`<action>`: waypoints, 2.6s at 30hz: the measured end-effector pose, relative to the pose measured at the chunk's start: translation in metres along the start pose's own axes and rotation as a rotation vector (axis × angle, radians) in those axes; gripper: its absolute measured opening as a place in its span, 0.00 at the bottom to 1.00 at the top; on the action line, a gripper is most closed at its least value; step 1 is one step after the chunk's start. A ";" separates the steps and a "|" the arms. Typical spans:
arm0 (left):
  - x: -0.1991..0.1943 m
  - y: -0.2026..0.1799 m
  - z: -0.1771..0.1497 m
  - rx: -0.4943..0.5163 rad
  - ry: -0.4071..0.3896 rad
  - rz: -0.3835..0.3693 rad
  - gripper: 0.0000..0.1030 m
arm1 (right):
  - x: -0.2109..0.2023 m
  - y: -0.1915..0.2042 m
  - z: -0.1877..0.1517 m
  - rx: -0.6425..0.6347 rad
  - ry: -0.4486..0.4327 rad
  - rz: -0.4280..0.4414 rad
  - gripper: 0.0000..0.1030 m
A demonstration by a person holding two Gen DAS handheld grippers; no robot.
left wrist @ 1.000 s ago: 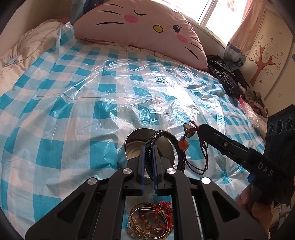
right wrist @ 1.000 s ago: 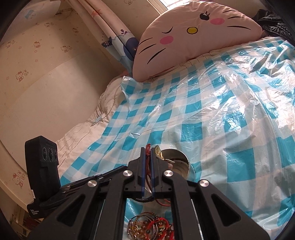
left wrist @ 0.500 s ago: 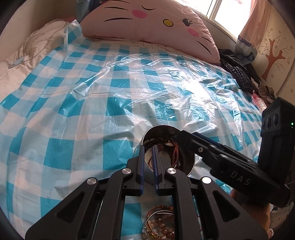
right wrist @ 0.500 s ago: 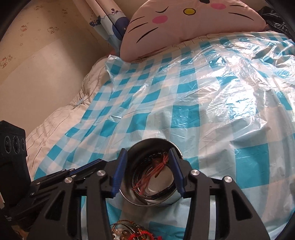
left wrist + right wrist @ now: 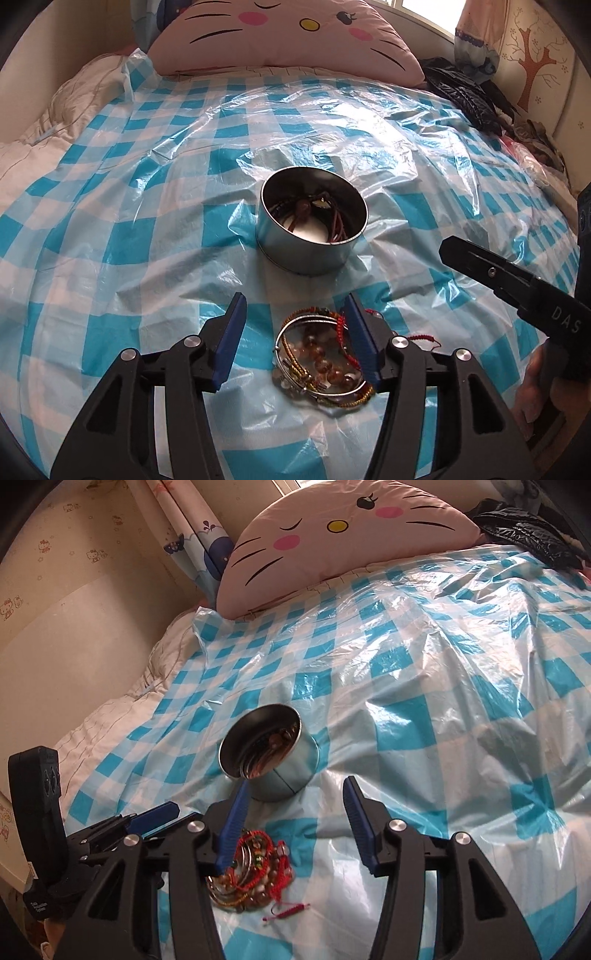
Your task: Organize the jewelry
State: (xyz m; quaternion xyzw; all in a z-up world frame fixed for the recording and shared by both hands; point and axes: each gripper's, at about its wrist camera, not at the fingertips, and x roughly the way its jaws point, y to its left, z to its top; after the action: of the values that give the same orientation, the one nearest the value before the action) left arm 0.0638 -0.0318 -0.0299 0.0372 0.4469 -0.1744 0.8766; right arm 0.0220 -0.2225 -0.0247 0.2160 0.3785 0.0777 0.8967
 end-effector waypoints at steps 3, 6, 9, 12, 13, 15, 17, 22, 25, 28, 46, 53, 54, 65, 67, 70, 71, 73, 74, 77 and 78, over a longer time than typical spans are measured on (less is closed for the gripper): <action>0.000 -0.006 -0.009 0.013 0.011 0.011 0.51 | -0.009 -0.003 -0.015 0.013 0.006 0.000 0.50; -0.002 -0.011 -0.013 0.020 0.008 0.021 0.53 | -0.018 -0.004 -0.020 0.025 -0.006 0.008 0.50; -0.002 -0.014 -0.016 0.026 0.008 0.032 0.55 | -0.019 -0.003 -0.021 0.025 0.000 0.008 0.57; -0.002 -0.012 -0.015 0.028 0.008 0.041 0.55 | -0.017 -0.001 -0.024 0.027 0.032 0.018 0.57; -0.002 -0.011 -0.015 0.027 0.007 0.044 0.55 | -0.018 0.000 -0.025 0.024 0.040 0.018 0.57; -0.002 -0.009 -0.014 0.022 0.005 0.047 0.56 | -0.019 0.002 -0.028 0.017 0.059 0.012 0.57; -0.002 -0.008 -0.014 0.019 0.004 0.050 0.56 | -0.019 0.002 -0.029 0.014 0.069 0.010 0.57; -0.003 -0.006 -0.013 0.012 0.000 0.052 0.58 | -0.017 0.006 -0.032 -0.009 0.098 -0.007 0.57; -0.003 -0.005 -0.013 0.012 -0.002 0.057 0.58 | -0.015 0.010 -0.033 -0.024 0.105 -0.015 0.57; -0.004 -0.003 -0.013 0.006 -0.005 0.054 0.58 | -0.014 0.011 -0.034 -0.030 0.109 -0.017 0.57; 0.003 -0.005 -0.002 0.065 -0.015 0.059 0.62 | 0.027 0.018 -0.043 -0.053 0.281 -0.001 0.14; 0.010 -0.019 -0.005 0.126 0.006 0.054 0.64 | 0.001 0.006 -0.035 0.007 0.141 0.029 0.06; 0.012 -0.021 -0.005 0.136 0.009 0.053 0.64 | -0.004 0.005 -0.034 0.016 0.115 0.036 0.06; 0.044 -0.050 -0.002 0.283 0.077 0.046 0.30 | -0.016 -0.017 -0.026 0.131 0.049 0.051 0.25; 0.042 -0.048 -0.003 0.277 0.073 0.036 0.09 | -0.018 -0.019 -0.026 0.140 0.038 0.029 0.55; 0.032 -0.038 -0.003 0.221 0.056 0.015 0.08 | -0.017 -0.014 -0.028 0.113 0.047 0.038 0.55; 0.028 -0.031 -0.002 0.186 0.051 -0.002 0.07 | -0.014 -0.011 -0.028 0.097 0.061 0.041 0.55; 0.016 -0.015 -0.001 0.101 0.025 -0.042 0.07 | -0.007 -0.003 -0.030 0.055 0.096 0.035 0.55; 0.011 -0.007 0.000 0.059 0.012 -0.061 0.07 | -0.002 0.001 -0.031 0.033 0.121 0.031 0.55; -0.003 0.012 -0.003 -0.031 -0.023 -0.100 0.07 | 0.018 0.010 -0.035 -0.011 0.204 0.011 0.54; -0.006 0.015 -0.005 -0.050 -0.032 -0.110 0.07 | 0.022 0.012 -0.037 -0.019 0.217 0.005 0.45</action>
State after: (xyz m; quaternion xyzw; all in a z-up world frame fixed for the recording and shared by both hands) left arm 0.0615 -0.0147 -0.0296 -0.0122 0.4385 -0.2116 0.8734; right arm 0.0119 -0.1932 -0.0567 0.1988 0.4722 0.1065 0.8522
